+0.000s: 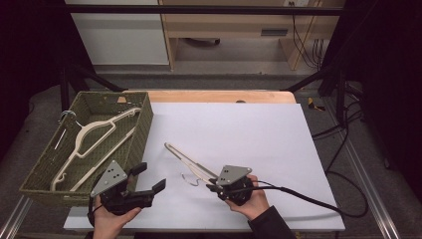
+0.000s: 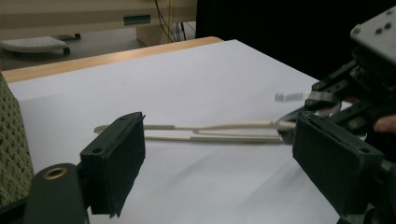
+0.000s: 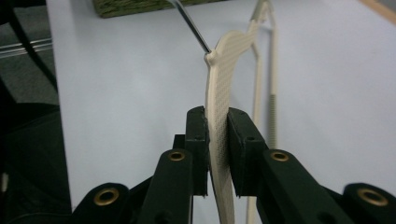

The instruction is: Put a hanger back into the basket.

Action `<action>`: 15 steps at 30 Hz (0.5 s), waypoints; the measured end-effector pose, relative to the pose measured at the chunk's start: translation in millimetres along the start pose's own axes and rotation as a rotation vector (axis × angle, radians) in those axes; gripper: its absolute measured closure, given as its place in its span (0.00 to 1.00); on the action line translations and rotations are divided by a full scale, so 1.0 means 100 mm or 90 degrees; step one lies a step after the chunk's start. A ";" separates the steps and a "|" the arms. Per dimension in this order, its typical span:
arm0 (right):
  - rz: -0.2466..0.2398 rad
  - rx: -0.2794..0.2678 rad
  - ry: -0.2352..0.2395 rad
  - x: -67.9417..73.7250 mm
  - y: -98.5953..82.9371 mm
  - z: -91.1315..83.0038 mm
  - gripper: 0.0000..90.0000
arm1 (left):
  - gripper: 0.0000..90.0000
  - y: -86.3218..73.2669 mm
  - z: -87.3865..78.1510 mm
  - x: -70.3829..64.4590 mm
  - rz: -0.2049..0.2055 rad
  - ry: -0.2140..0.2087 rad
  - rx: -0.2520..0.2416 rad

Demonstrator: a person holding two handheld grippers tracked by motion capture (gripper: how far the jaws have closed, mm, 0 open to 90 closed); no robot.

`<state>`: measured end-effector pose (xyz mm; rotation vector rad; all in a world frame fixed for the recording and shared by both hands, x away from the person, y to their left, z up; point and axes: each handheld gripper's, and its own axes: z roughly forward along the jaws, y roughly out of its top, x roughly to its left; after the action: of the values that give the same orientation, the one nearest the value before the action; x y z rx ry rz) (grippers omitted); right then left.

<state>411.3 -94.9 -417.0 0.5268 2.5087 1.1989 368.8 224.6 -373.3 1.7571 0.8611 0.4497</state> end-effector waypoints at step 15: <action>0.045 -0.078 -0.028 -0.20 -0.02 -0.35 0.96 | 0.14 0.02 0.27 0.00 0.057 -0.046 0.060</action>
<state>414.0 -129.2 -395.4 0.6071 2.3805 1.3413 387.7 206.3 -381.0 1.8930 0.7658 0.4072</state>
